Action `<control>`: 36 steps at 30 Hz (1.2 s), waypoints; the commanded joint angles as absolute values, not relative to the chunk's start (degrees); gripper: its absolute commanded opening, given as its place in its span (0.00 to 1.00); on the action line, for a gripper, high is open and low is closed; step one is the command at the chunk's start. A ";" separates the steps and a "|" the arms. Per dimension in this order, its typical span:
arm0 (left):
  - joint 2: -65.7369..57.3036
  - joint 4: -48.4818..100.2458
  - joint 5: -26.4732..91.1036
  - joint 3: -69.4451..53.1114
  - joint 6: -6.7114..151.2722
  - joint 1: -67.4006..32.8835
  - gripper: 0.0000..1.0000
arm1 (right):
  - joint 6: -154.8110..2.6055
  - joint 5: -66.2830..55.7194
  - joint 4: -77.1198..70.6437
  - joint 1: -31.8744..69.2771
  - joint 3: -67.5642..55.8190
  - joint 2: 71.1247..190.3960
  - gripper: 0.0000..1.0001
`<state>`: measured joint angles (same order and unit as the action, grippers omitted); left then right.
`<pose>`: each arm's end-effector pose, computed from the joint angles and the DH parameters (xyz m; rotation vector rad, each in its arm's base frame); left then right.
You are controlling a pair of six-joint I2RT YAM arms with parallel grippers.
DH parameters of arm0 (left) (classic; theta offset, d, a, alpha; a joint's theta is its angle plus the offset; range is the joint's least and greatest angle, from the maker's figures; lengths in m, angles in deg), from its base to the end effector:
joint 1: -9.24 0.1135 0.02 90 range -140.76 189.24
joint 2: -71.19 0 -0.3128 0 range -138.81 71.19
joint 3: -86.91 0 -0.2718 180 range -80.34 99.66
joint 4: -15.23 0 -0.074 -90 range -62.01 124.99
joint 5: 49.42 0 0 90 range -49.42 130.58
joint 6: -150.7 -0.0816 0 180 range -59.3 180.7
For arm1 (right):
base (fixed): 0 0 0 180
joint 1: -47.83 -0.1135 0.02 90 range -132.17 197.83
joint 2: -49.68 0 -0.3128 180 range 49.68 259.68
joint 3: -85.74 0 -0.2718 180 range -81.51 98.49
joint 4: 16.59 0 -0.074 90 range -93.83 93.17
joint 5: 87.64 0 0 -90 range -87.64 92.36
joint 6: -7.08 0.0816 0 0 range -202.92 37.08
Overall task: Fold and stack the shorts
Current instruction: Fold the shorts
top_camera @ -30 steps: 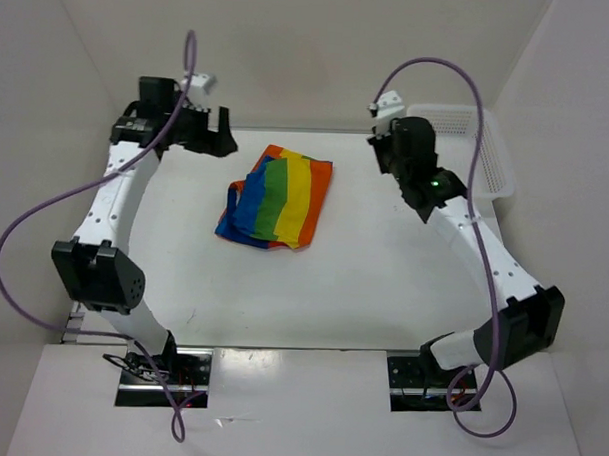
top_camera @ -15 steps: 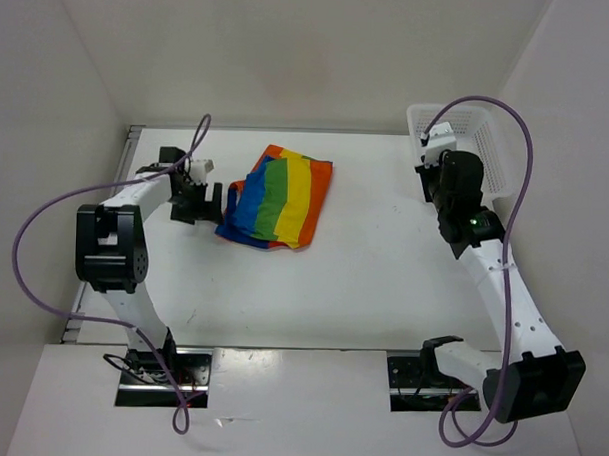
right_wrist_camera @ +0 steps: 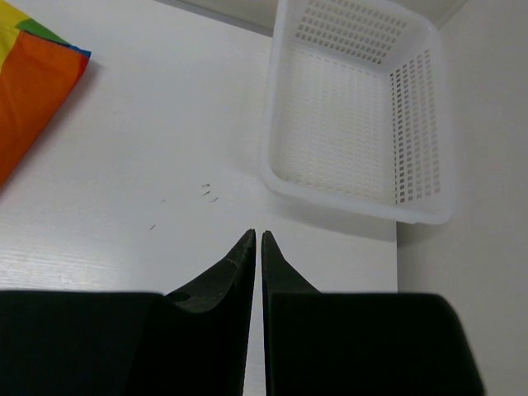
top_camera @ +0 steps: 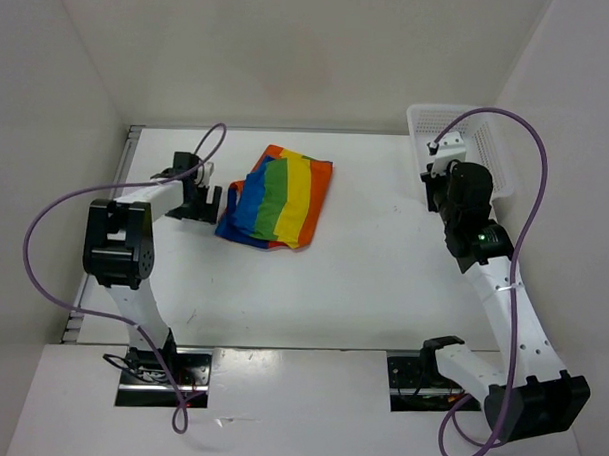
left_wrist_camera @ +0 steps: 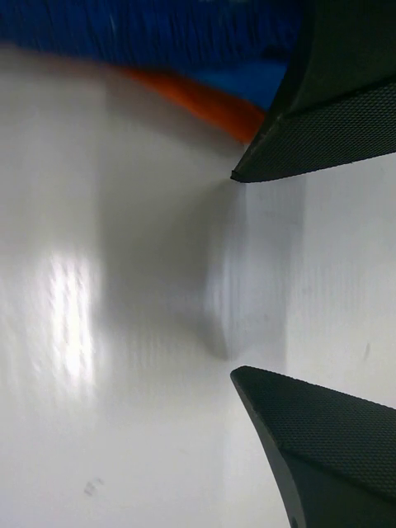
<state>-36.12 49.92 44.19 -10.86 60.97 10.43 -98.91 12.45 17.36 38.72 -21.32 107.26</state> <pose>0.4373 0.0142 0.1626 -0.0555 2.6127 0.0880 0.2597 0.0272 0.4003 -0.2942 1.8747 -0.2486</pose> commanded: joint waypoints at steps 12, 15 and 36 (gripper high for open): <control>-40.62 53.99 46.84 -14.24 60.70 -1.22 0.99 | -97.86 12.03 15.85 39.04 -22.27 106.19 0.11; -38.86 55.58 45.32 -14.86 60.70 -2.62 0.99 | -97.86 12.03 15.24 39.04 -22.27 107.24 0.11; -34.81 58.75 46.29 -15.13 60.70 -4.75 0.99 | -97.86 12.55 14.62 39.04 -22.27 107.25 0.12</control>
<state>-34.35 51.95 40.94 -13.60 61.15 -9.74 -98.75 12.21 16.81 38.72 -22.09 108.05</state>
